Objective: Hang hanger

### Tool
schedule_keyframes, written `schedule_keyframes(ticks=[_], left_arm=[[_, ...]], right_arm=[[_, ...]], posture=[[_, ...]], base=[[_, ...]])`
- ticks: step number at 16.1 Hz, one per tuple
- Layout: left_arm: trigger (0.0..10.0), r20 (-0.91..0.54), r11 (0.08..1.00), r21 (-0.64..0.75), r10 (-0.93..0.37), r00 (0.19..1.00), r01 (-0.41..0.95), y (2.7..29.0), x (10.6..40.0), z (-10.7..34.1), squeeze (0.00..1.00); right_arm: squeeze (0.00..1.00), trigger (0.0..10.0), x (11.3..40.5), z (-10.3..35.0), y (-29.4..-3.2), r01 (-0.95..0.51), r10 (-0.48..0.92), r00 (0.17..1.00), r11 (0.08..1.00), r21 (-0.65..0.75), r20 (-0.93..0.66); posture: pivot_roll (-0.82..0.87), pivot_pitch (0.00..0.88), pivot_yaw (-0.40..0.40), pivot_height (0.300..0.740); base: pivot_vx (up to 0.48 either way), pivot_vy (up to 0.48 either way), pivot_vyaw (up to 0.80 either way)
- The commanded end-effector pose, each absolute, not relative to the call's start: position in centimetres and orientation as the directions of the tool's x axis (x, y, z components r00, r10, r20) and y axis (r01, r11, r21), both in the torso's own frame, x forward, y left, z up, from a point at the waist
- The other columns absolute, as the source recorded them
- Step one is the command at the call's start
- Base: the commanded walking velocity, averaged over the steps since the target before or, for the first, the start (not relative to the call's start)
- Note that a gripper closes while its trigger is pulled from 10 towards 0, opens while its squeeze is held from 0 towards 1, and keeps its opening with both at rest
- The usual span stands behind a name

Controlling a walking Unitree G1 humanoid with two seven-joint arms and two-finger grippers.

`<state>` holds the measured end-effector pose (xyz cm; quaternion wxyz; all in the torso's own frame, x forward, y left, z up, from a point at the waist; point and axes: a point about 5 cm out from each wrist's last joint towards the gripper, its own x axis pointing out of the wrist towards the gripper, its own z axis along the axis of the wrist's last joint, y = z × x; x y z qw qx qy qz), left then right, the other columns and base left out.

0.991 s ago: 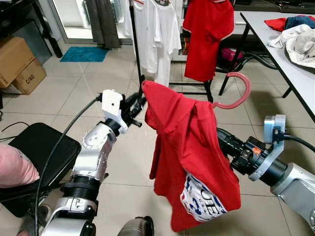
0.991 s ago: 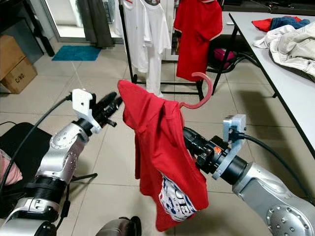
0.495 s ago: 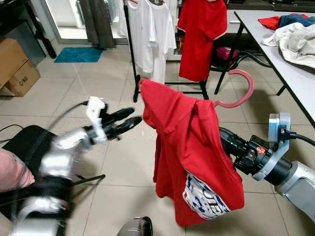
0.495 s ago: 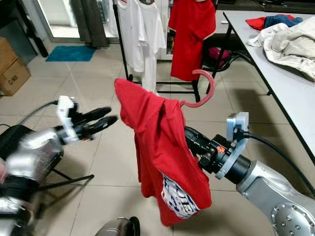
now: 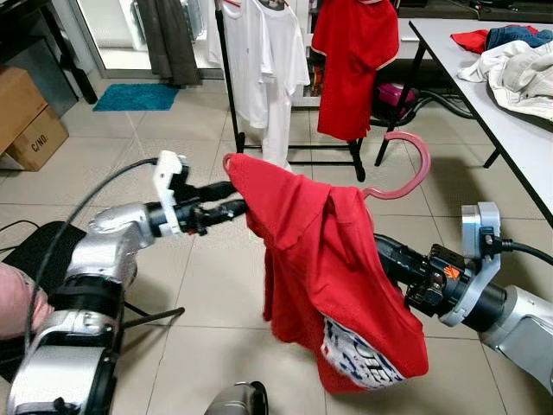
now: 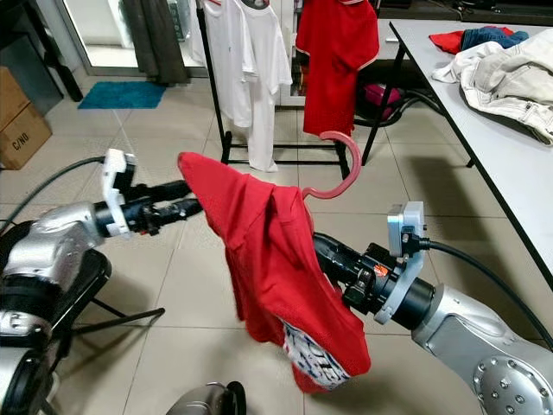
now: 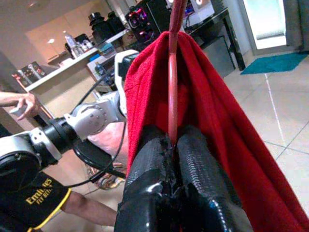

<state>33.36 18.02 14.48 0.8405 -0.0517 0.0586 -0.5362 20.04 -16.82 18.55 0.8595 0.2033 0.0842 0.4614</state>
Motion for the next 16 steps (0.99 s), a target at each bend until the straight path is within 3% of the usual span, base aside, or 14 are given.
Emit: schedule_keyframes(ticks=[1,5,6,7,8,16], left_arm=[[10.0,-0.061,0.365,-0.17,-0.931,0.36,0.915,17.2,33.3,14.3,0.0],[10.0,-0.086,0.369,-0.195,-0.93,0.359,0.909,16.5,33.1,12.9,0.0],[8.6,-0.065,0.385,-0.198,-0.923,0.38,0.901,16.6,33.2,13.0,0.0],[2.5,-0.039,0.401,-0.201,-0.915,0.401,0.894,16.7,33.3,13.1,0.0],[0.0,-0.032,0.413,-0.2,-0.909,0.415,0.889,16.9,33.2,13.0,0.0],[0.0,-0.038,0.441,-0.223,-0.895,0.444,0.869,17.4,32.7,12.2,0.0]], right_arm=[[0.0,10.0,19.7,19.0,-16.4,-0.787,0.847,0.529,0.465,0.405,0.055],[0.0,10.0,19.5,19.0,-16.2,-0.795,0.854,0.516,0.453,0.403,0.059],[0.0,10.0,19.5,19.0,-16.1,-0.796,0.855,0.515,0.452,0.403,0.058],[0.0,10.0,19.4,18.9,-16.2,-0.795,0.855,0.515,0.452,0.405,0.057],[0.0,10.0,19.4,18.8,-16.1,-0.795,0.856,0.514,0.451,0.406,0.056],[0.0,10.0,19.3,18.6,-16.0,-0.793,0.859,0.51,0.446,0.414,0.052]], posture=[[-0.04,0.043,0.064,0.74],[-0.04,0.047,0.069,0.74],[-0.04,0.048,0.069,0.74],[-0.04,0.048,0.069,0.74],[-0.04,0.05,0.069,0.74],[-0.03,0.07,0.064,0.74]], base=[[0.0,0.0,0.0],[0.0,0.0,0.0],[0.0,0.0,0.0],[0.0,0.0,0.0],[0.0,0.0,0.0],[0.0,0.0,0.0]])
